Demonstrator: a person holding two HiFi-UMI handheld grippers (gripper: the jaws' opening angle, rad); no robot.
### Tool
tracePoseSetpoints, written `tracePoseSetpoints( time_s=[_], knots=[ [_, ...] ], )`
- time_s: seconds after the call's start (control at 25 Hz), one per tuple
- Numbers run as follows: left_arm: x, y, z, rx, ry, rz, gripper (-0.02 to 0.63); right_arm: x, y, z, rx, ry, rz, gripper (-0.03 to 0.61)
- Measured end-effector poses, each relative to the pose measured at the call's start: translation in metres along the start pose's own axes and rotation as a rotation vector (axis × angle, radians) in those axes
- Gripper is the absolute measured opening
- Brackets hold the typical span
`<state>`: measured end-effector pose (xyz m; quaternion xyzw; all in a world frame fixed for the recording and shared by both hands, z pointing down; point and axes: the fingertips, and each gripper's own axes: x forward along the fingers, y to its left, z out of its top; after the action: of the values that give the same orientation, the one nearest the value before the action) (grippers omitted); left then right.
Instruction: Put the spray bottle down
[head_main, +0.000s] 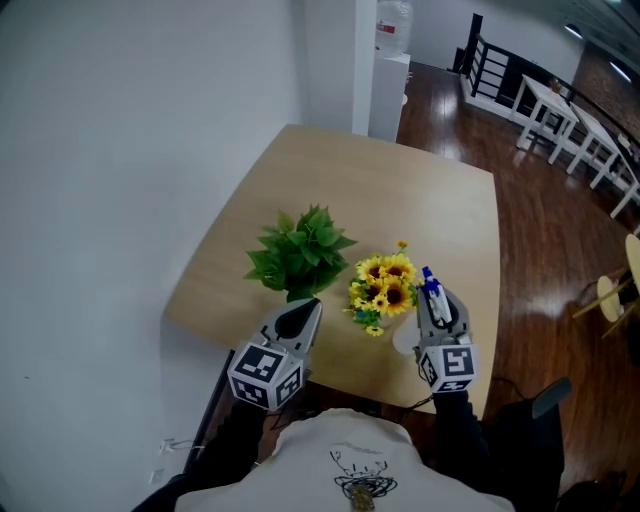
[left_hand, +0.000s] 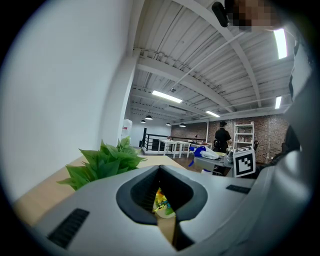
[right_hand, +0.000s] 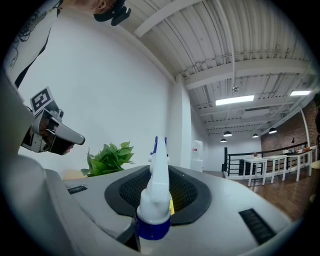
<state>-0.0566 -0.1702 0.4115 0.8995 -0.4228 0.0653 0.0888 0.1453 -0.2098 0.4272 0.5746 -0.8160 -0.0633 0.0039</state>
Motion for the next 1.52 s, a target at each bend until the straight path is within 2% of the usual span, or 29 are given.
tracePoseSetpoints(
  time_s=[0.2, 0.24, 0.32, 0.4, 0.44, 0.52, 0.6, 0.72, 0.84, 0.96, 1.04, 1.16, 1.52],
  knots=[
    [-0.001, 0.0, 0.0, -0.002, -0.001, 0.001, -0.008, -0.001, 0.002, -0.002, 0.005, 0.008, 0.013, 0.11],
    [-0.001, 0.0, -0.001, -0.002, 0.001, 0.001, -0.008, -0.001, 0.002, -0.003, 0.006, 0.012, 0.012, 0.14],
    [0.0, 0.0, -0.002, -0.002, 0.003, 0.001, -0.008, -0.001, 0.002, -0.006, 0.01, 0.021, 0.015, 0.146],
    [0.0, 0.0, -0.003, -0.003, 0.004, 0.001, -0.008, -0.004, 0.002, -0.007, 0.017, 0.03, 0.017, 0.19],
    [0.0, 0.0, -0.003, -0.003, 0.004, 0.0, -0.008, -0.007, 0.002, -0.008, 0.02, 0.033, 0.019, 0.19],
    [0.001, 0.0, -0.003, -0.005, 0.005, 0.0, -0.008, -0.017, 0.002, -0.009, 0.027, 0.045, 0.021, 0.19],
    [0.001, -0.001, -0.004, -0.007, 0.007, 0.0, -0.008, -0.031, 0.001, -0.011, 0.033, 0.06, 0.018, 0.225],
    [0.003, -0.001, -0.005, -0.009, 0.01, -0.003, -0.008, -0.058, -0.001, -0.009, 0.055, 0.072, 0.018, 0.225],
    [0.006, 0.0, -0.005, -0.008, 0.009, -0.005, -0.008, -0.078, -0.01, 0.014, 0.104, 0.029, 0.012, 0.225],
    [0.008, -0.003, -0.001, -0.005, 0.001, -0.012, -0.008, -0.093, -0.03, 0.055, 0.126, -0.072, -0.039, 0.223],
    [0.009, -0.005, 0.003, -0.002, -0.005, -0.018, -0.008, -0.096, -0.04, 0.076, 0.106, -0.12, -0.07, 0.119],
    [0.01, -0.008, 0.005, 0.0, -0.013, -0.028, -0.008, -0.09, -0.043, 0.084, 0.068, -0.123, -0.086, -0.005],
    [0.003, -0.009, 0.003, -0.002, -0.012, -0.02, -0.008, -0.067, -0.062, 0.105, 0.104, -0.154, -0.179, -0.008]
  ],
)
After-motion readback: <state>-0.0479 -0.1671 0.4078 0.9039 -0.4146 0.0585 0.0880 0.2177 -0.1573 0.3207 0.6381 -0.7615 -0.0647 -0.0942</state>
